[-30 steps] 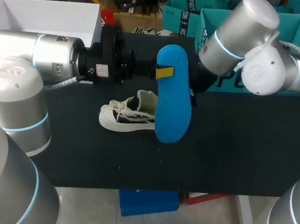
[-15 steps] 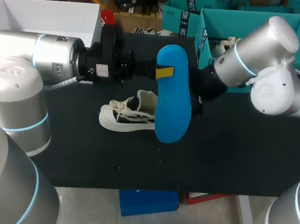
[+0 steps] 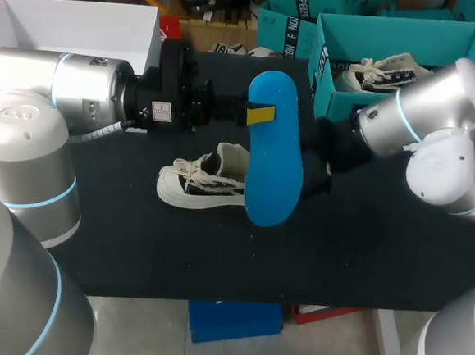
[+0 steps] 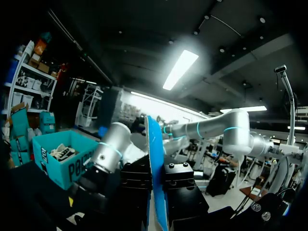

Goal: Take the shoe out of the shoebox, open the shoe tongue, remove and reinsert the insole, then place the shoe into the shoebox

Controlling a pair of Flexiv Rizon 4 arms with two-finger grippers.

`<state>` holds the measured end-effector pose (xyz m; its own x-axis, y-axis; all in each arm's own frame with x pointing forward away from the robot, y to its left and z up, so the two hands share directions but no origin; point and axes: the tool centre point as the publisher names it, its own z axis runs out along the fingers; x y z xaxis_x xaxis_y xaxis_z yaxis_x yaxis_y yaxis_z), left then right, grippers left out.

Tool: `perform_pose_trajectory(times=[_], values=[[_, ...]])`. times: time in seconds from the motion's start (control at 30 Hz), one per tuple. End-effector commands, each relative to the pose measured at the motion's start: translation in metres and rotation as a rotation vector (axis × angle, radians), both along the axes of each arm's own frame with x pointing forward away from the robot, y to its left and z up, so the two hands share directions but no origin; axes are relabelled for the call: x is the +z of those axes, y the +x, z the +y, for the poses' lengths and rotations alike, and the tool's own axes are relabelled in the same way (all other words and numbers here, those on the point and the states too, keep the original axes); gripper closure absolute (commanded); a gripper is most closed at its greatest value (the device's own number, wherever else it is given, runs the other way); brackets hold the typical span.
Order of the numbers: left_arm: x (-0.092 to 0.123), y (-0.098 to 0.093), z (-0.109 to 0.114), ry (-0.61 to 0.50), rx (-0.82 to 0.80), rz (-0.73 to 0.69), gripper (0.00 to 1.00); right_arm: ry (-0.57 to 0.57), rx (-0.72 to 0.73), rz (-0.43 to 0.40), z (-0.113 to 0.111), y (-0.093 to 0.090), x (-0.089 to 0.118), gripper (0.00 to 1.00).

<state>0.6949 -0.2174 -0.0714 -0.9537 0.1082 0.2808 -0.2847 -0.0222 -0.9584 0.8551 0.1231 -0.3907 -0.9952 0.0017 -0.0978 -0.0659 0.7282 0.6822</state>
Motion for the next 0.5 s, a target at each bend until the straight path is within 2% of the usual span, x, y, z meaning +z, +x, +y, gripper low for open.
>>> perform_pose_trajectory(times=[0.03, 0.5], values=[[-0.001, -0.001, -0.002, -0.001, 0.008, -0.001, 1.00, 0.045, 0.003, 0.003, 0.003, 0.004, -0.012, 0.00], [-0.001, -0.001, -0.002, -0.001, 0.008, -0.001, 1.00, 0.108, -0.012, 0.018, 0.004, 0.009, -0.026, 0.00]])
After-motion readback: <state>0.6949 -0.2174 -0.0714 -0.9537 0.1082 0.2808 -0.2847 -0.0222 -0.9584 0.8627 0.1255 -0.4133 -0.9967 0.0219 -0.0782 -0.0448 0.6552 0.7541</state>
